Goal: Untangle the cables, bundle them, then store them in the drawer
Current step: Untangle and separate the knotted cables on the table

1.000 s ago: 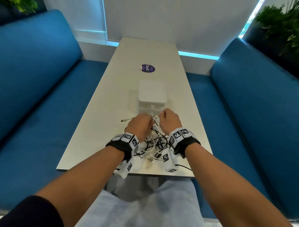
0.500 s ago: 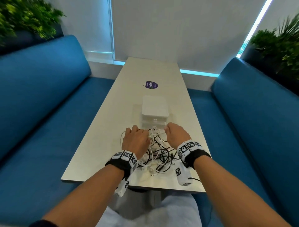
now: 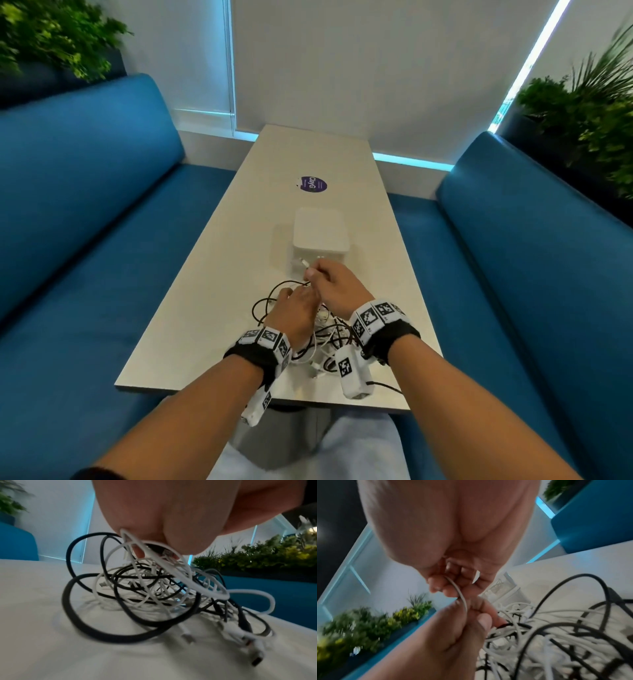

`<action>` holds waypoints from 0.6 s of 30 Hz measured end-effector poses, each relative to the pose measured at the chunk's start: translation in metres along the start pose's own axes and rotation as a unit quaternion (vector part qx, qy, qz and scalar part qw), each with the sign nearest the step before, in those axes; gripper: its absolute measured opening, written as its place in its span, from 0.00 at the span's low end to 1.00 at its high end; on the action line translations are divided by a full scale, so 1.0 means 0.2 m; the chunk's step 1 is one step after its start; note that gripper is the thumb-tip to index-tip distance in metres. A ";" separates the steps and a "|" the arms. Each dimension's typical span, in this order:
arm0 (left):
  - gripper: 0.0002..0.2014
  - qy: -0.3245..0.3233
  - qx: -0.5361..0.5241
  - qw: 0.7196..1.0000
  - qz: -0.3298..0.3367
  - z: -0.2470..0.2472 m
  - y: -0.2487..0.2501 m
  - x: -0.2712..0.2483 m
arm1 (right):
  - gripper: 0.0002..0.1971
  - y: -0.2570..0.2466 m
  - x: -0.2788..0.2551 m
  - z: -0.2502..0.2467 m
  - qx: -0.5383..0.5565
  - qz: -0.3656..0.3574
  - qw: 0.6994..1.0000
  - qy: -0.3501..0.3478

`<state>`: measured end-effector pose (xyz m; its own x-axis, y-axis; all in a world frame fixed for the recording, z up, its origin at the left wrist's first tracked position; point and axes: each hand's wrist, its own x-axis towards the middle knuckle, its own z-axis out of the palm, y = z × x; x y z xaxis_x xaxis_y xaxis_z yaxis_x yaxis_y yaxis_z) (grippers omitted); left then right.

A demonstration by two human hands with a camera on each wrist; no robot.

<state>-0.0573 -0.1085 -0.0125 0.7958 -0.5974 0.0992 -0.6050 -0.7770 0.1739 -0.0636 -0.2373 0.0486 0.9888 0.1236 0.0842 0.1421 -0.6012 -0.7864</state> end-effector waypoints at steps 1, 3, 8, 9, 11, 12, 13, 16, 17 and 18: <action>0.25 -0.012 0.008 1.000 0.010 0.00 -0.01 -0.01 | 0.10 0.01 -0.01 0.01 -0.025 -0.009 1.000 -0.012; 0.22 -0.033 -0.003 0.999 0.003 0.00 -0.05 -0.01 | 0.10 0.06 -0.03 0.00 -0.094 -0.021 0.995 -0.032; 0.15 -0.016 0.069 0.997 0.020 0.00 -0.07 0.01 | 0.10 0.21 -0.05 -0.09 -0.188 -0.008 0.980 -0.059; 0.15 -0.012 0.095 0.995 0.026 0.01 -0.06 0.02 | 0.11 0.23 -0.05 -0.12 -0.192 0.000 0.980 -0.050; 0.16 -0.014 0.127 0.991 0.034 0.01 -0.02 0.03 | 0.11 0.25 -0.03 -0.18 -0.201 0.018 0.979 -0.017; 0.17 -0.014 0.138 0.990 0.038 0.01 0.00 0.04 | 0.11 0.26 -0.02 -0.21 -0.204 0.031 0.979 -0.002; 0.17 -0.012 0.145 0.989 0.039 0.01 0.00 0.04 | 0.11 0.28 -0.01 -0.24 -0.204 0.046 0.978 0.010; 0.17 -0.006 0.144 0.989 0.043 0.01 -0.02 0.04 | 0.11 0.35 0.01 -0.31 -0.200 0.085 0.974 0.059; 0.17 -0.004 0.140 0.989 0.047 0.01 -0.03 0.03 | 0.11 0.37 0.01 -0.32 -0.200 0.100 0.972 0.069; 0.16 -0.004 0.135 0.989 0.053 0.02 -0.03 0.02 | 0.11 0.39 0.01 -0.33 -0.202 0.115 0.970 0.071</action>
<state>-0.0498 -0.1067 -0.0168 0.7273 -0.6797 0.0949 -0.6716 -0.7333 -0.1056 -0.0484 -0.3360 0.0278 0.9889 -0.1429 0.0417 -0.1039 -0.8634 -0.4936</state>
